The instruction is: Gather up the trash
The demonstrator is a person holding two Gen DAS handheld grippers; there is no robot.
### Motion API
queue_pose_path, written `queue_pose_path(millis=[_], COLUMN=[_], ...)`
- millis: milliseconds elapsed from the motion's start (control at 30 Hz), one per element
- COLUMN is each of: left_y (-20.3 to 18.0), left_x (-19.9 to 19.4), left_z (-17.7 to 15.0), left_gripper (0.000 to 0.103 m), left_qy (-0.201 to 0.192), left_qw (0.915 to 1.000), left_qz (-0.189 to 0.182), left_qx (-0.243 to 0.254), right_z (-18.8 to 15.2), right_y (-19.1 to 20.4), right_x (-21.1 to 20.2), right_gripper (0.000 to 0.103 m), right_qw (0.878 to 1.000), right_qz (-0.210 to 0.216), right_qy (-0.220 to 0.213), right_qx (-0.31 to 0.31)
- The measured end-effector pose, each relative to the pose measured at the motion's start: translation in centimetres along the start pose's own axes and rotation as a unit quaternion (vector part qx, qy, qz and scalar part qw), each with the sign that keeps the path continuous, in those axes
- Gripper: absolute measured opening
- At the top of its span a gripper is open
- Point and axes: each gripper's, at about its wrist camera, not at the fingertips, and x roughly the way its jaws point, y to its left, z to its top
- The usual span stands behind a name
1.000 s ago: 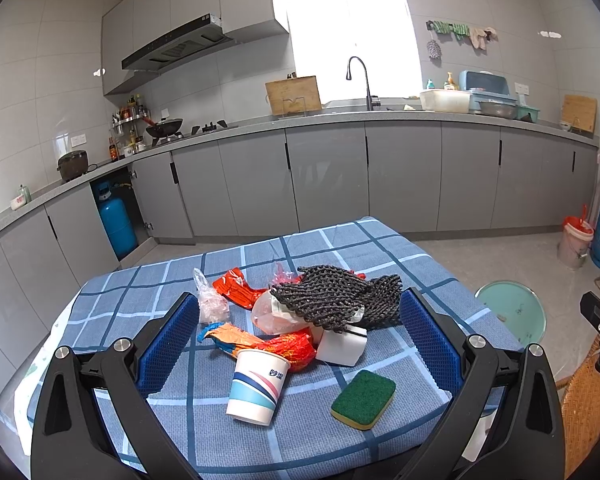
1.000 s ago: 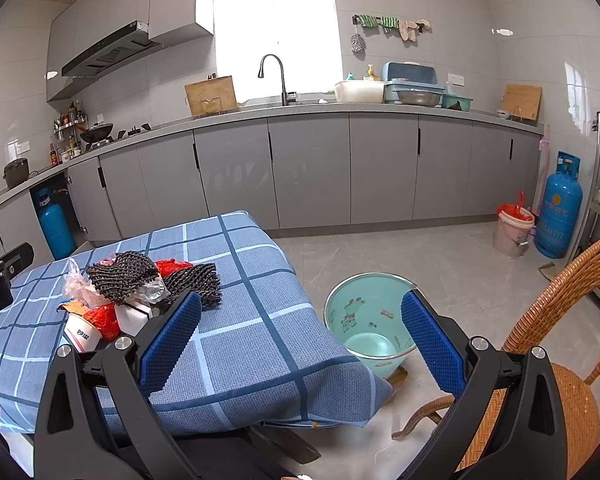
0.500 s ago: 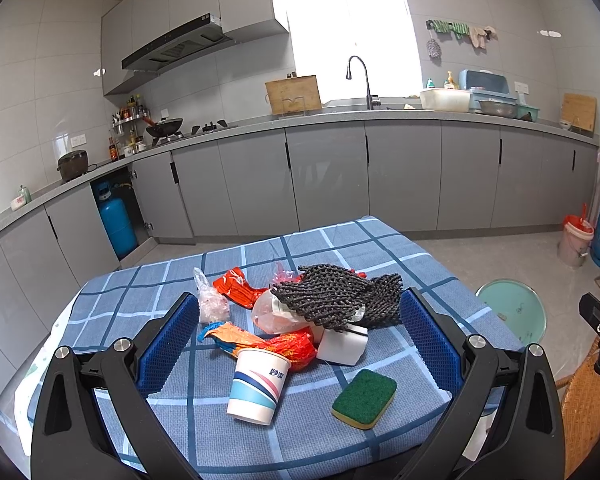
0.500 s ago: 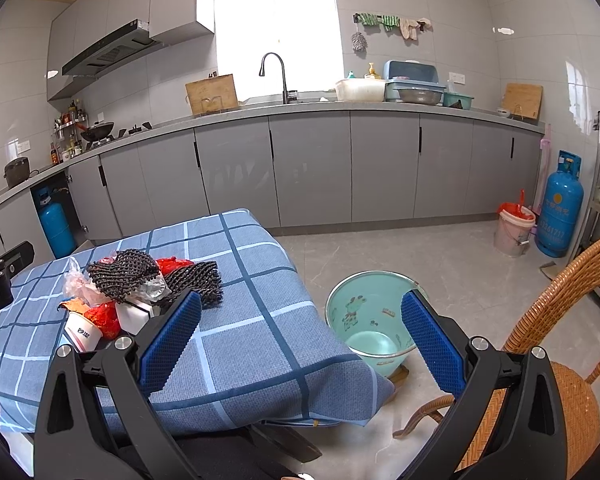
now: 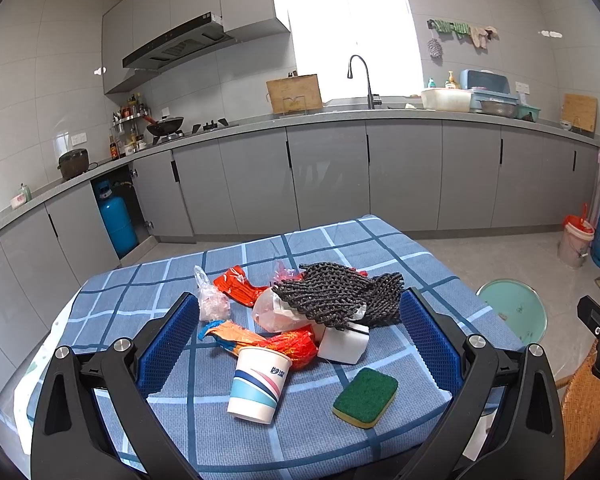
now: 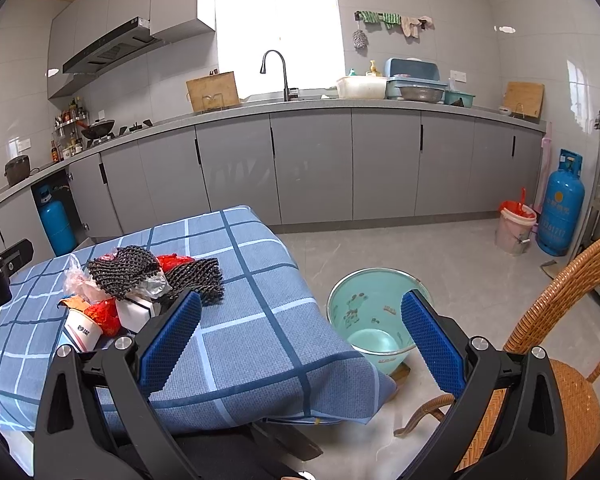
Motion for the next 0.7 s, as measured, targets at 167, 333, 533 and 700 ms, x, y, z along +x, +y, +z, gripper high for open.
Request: queue_pose_path(millis=[167,333,533,700], left_y=[0.15,0.15,0.14,0.1], left_x=[-0.22,-0.19,-0.2,-0.05], left_z=[-0.03,-0.05,-0.05,-0.14], left_gripper=[0.099,0.099,0.099,0.099], left_qy=[0.0,0.0,0.001,0.001], left_qw=[1.0,1.0,1.0,1.0], left_qz=[-0.001,0.0,-0.001,-0.001], left_qx=[0.0,0.0,-0.001,0.0], right_z=[-0.05,-0.02,-0.23,-0.37], right_y=[0.07,0.12,0.39,0.47], right_x=[0.0,0.12,0.4,0.53], right_gripper=[0.098,0.098,0.098,0.098], right_qw=[1.0,1.0,1.0,1.0], right_qz=[0.0,0.0,0.002,0.002], right_qy=[0.0,0.001,0.003,0.004], right_qx=[0.0,-0.001,-0.001,-0.001])
